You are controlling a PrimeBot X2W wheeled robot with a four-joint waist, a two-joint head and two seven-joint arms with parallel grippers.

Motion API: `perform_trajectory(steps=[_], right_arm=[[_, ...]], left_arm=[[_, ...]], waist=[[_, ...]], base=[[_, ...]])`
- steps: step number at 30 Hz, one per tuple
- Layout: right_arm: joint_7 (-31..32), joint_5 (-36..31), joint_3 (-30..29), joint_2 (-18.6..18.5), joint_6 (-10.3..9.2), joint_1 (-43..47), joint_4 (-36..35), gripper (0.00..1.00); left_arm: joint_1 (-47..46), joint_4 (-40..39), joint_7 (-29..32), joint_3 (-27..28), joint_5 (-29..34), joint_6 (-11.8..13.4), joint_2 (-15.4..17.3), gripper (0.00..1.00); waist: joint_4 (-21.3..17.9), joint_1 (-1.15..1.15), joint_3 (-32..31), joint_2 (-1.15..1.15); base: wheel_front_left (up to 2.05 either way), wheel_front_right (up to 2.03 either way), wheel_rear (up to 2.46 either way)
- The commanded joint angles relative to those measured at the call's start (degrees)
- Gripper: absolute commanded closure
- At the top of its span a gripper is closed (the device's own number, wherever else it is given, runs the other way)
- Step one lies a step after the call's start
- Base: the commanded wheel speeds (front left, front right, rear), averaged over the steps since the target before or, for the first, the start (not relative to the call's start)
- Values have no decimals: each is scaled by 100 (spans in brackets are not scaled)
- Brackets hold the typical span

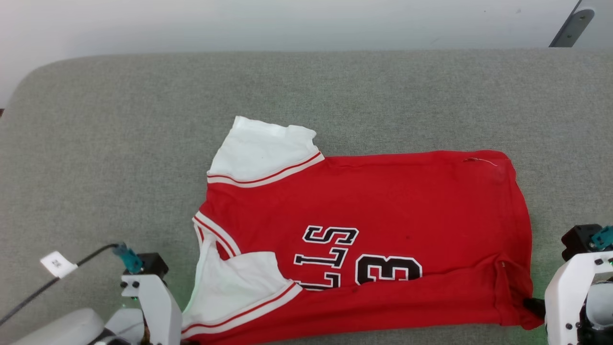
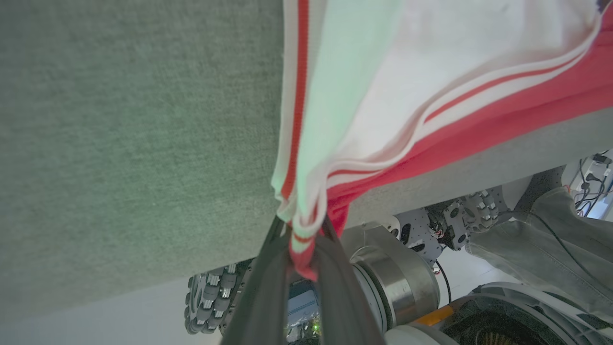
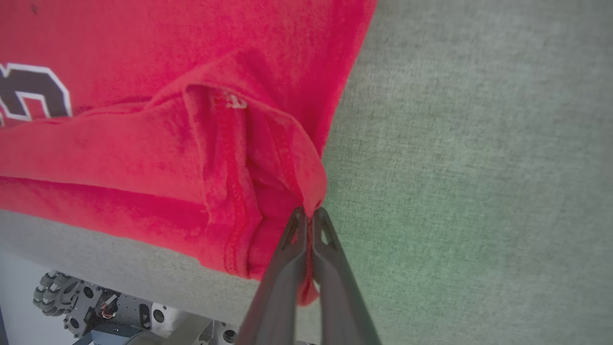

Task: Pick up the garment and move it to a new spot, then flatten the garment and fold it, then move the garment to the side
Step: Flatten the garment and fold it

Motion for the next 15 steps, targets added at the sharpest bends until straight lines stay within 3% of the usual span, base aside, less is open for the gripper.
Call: perform_trajectory(steps=[1, 4, 5, 7, 8, 9, 10, 15], right_arm=[[-17, -9, -8, 27, -10, 62, 28, 100], [-52, -56, 8, 111, -10, 91, 121, 100], [-75, -87, 5, 122, -10, 73, 153, 100], [-150, -143, 1, 167, -10, 15, 202, 71], [-156, -147, 12, 173, -10, -4, 226, 60], [-190, -156, 14, 179, -10, -36, 234, 23], [-205, -172, 14, 178, -11, -59, 240, 0], [-305, -195, -121, 234, -10, -80, 121, 0]], left_arm=[[98, 62, -21, -29, -4, 21, -49, 100], [136, 244, -97, -66, 66, -67, -178, 100], [132, 316, -125, -64, 81, -109, -227, 90], [62, 433, -162, -66, 140, -170, -281, 37], [18, 482, -170, -60, 154, -211, -296, 0], [-28, 524, -156, -50, 175, -220, -303, 0], [-72, 546, -147, -39, 196, -246, -301, 0], [-371, 461, 30, 34, 303, -255, -126, 0]], waist=[[-3, 0, 3, 0], [-2, 0, 3, 0], [-3, 0, 2, 0], [-2, 0, -1, 0], [1, 0, -5, 0], [-1, 0, -10, 0], [-3, 0, -18, 0], [-39, 0, -67, 0]], base=[[0, 0, 0], [0, 0, 0], [0, 0, 0], [0, 0, 0], [0, 0, 0], [0, 0, 0], [0, 0, 0], [0, 0, 0]])
